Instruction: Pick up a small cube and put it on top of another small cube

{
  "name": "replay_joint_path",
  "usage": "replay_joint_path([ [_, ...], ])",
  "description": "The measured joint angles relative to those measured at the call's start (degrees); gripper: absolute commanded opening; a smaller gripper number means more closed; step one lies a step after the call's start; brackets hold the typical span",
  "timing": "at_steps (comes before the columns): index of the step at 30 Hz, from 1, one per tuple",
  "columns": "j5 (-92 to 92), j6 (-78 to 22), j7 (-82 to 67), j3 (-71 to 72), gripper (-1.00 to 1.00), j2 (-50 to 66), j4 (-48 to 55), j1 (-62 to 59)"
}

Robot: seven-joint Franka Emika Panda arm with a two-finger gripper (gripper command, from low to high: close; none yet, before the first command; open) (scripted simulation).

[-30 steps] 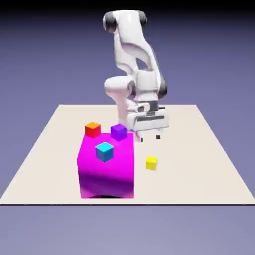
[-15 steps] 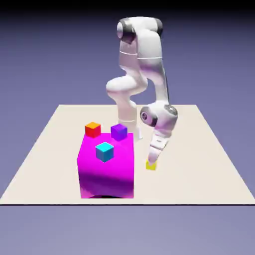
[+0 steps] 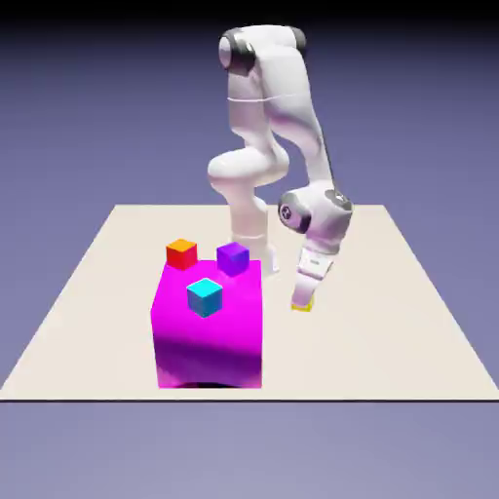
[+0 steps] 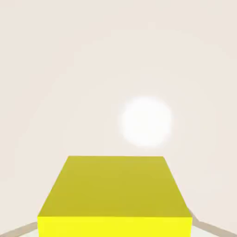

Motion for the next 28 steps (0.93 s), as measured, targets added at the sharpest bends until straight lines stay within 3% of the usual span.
replay_joint_path([
  [19, 5.81, -36.29, -38.19, -19.45, -1.0, -2.38, 38.98, -8.77],
  [21, 6.3, -36.69, -38.64, -19.87, -1.0, -2.32, 39.18, -8.14],
  [25, 6.81, -26.74, -38.89, -20.96, -1.0, 1.37, 32.83, -9.37],
  [26, 6.83, -26.33, -38.9, -20.99, 1.0, 1.52, 32.57, -9.7],
  [28, 6.75, -26.27, -38.86, -21.02, 1.0, 1.52, 32.57, -10.22],
])
